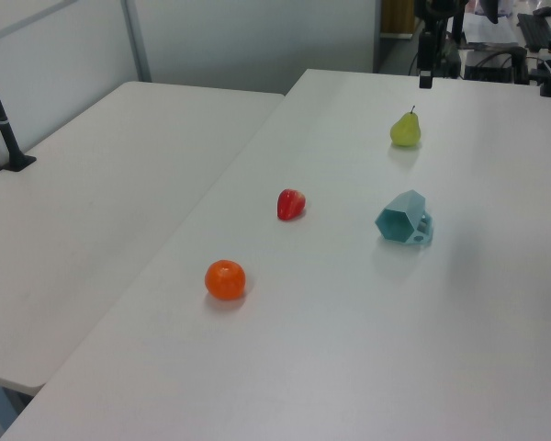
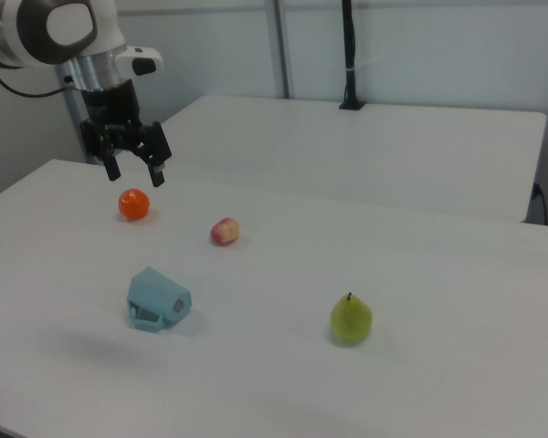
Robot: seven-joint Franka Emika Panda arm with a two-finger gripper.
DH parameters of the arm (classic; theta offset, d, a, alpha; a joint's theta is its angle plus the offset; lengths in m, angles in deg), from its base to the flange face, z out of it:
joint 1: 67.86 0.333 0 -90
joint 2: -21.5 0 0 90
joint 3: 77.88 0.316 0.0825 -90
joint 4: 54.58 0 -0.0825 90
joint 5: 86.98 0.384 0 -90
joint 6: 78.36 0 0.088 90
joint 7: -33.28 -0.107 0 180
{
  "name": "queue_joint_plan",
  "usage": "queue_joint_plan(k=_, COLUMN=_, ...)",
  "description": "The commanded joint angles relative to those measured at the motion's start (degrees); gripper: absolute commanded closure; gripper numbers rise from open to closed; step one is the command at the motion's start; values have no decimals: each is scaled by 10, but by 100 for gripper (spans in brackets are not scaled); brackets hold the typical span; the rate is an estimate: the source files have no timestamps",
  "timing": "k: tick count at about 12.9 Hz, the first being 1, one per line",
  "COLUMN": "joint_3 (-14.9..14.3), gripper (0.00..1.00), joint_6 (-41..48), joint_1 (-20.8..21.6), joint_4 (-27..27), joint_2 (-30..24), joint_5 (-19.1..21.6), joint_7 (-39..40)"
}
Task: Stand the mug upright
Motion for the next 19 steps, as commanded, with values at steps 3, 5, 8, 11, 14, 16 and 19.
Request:
queue_joint_plan(k=3, joint_3=0, gripper=0, joint_6=-4, joint_1=-5, joint_4=16, joint_2=-10, joint_5=11, joint_7=6)
queue_joint_plan(k=5, joint_3=0, gripper=0, joint_6=-3, joint_1=-4, joint_4=15, joint_2=-8, joint_5=11, joint_7=6)
queue_joint_plan(k=8, joint_3=1, gripper=0, joint_6=-3, joint_1=-3, joint_4=15, joint_2=-8, joint_5=11, joint_7=6)
queue_joint_plan(k=11, joint_3=8, gripper=0, joint_6=-6, joint_1=26, joint_4=17, joint_2=3, joint_5=-33, joint_7=5)
queue_joint_plan(k=14, joint_3=8, gripper=0, joint_6=-7, joint_1=83, joint_4=17, joint_2=28, joint_5=-102, joint_7=-58)
queue_joint_plan(k=16, joint_3=18, gripper=0, joint_6=-7, joint_1=121, joint_4=17, joint_2=53, joint_5=-151, joint_7=-126)
queue_joint_plan(k=19, joint_3=40, gripper=0, joint_6=-32, joint_1=145, joint_4=20, joint_2=118, joint_5=-228, joint_7=-167)
